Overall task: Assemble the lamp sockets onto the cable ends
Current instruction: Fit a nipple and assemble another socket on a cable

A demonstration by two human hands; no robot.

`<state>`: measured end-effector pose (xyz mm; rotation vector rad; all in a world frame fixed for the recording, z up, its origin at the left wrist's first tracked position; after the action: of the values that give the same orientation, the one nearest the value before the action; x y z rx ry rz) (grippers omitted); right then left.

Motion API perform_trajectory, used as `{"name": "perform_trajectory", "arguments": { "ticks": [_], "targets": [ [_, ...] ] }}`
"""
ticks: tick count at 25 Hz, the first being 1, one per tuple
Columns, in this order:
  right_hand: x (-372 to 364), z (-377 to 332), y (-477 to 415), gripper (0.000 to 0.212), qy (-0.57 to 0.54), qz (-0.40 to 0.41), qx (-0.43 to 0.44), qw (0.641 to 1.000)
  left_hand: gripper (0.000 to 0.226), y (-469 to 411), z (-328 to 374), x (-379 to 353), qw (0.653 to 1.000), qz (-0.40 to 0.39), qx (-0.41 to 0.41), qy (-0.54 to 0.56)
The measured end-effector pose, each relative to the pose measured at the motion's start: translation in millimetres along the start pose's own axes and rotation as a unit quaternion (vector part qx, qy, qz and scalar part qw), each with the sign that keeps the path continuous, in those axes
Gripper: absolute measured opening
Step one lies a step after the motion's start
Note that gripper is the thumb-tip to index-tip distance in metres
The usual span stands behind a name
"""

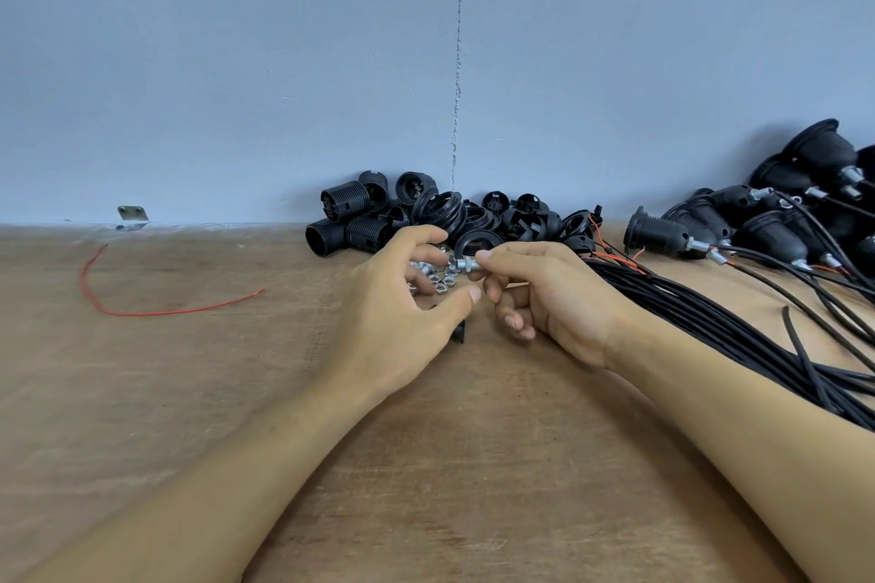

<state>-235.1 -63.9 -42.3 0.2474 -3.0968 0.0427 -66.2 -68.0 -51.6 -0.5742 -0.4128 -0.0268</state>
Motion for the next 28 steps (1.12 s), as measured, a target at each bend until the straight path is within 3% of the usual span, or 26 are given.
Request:
{"name": "perform_trajectory", "arguments": {
  "ticks": [4,8,11,15,21,28],
  "targets": [
    [3.9,-1.4,-1.4,0.013,0.008,0.048,0.017,0.999,0.066,0.1,-5.0,3.8,0.979,-0.086,0.038,-0.181],
    [5.6,-1.9,-1.5,0.006,0.013,0.061,0.025,0.998,0.049,1.4,-3.7,1.6,0.959,-0.102,0.016,-0.266],
    [6.6,-1.6,-1.4,0.005,0.024,0.052,0.028,0.998,0.038,2.7,-5.8,-1.2,0.971,-0.082,-0.020,-0.224],
    [4.2,-3.8,1.0,0.009,0.056,0.031,0.048,0.997,0.044,2.4,-7.4,-1.8,0.989,-0.058,-0.058,-0.119],
    [5.7,-8.4,2.8,0.009,0.123,0.080,0.113,0.983,0.047,-3.2,-15.8,0.2,0.999,-0.038,-0.011,0.005],
    [3.3,-5.6,4.4,0.009,0.185,0.099,0.150,0.966,0.040,-4.4,-19.7,0.1,0.998,-0.050,0.002,0.024]
  ]
}}
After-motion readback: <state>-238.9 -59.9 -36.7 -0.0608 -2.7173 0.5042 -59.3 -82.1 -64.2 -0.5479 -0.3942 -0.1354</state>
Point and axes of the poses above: each hand's wrist, its own y-axis away from the middle knuckle, its own x-axis out of the back of the hand, z = x × y, the point moved 3 cm from there along -y, towards the middle knuckle, and after that the axes turned 2 degrees about y, right-handed, at the moved point
